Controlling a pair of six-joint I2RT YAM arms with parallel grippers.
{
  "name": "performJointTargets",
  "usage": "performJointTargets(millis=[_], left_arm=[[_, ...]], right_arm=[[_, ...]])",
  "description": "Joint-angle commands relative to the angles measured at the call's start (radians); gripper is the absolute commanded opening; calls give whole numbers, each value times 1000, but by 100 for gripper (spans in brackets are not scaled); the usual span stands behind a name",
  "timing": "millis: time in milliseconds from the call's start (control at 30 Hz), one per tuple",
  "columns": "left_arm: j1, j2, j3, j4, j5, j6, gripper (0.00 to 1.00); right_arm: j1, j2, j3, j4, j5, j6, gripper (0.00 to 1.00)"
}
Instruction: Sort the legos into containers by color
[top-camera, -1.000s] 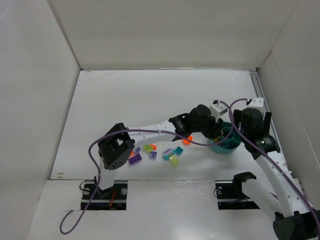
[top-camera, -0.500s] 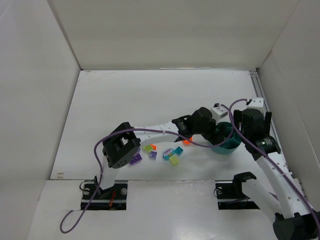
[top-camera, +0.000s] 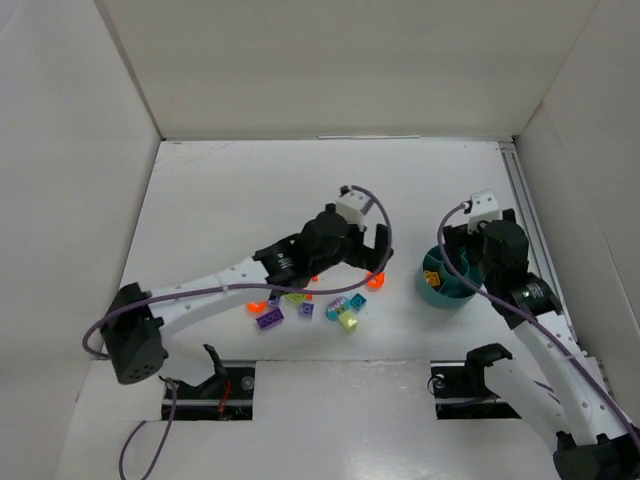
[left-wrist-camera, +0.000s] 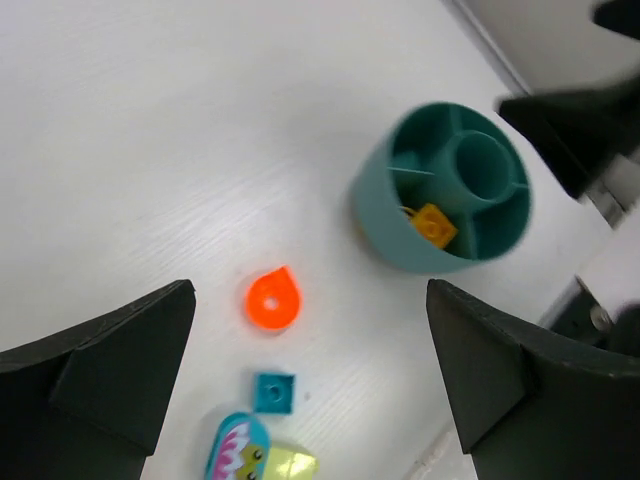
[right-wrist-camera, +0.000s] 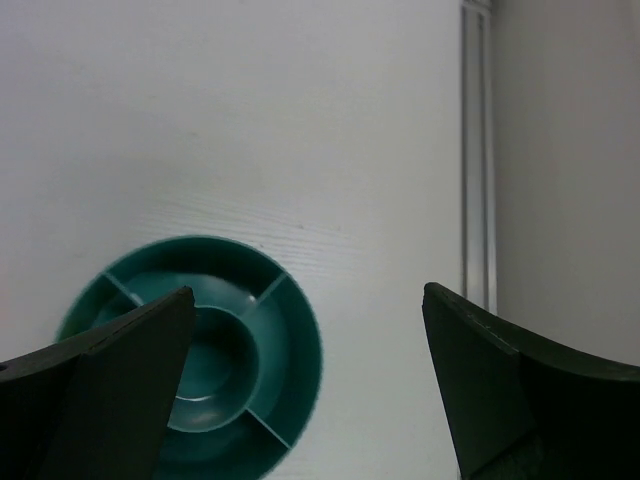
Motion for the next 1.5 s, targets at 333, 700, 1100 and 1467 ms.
performJointTargets(millis=[333,700,1100,1467], left_arm=[[333,-301,-336,-320,-179,-429,100],[342,-393,-368,-328,-230,-409,100],[342,-318,-368,-306,-182,-398,100],[342,-329,-400,-277,-164,-389,100]], right_arm=[[599,259,42,139,-125,-145,97],[860,357,-76,236,-132,69,94],[770,540,70,30,237,472,73],[480,589,-4,324,-133,313,58]])
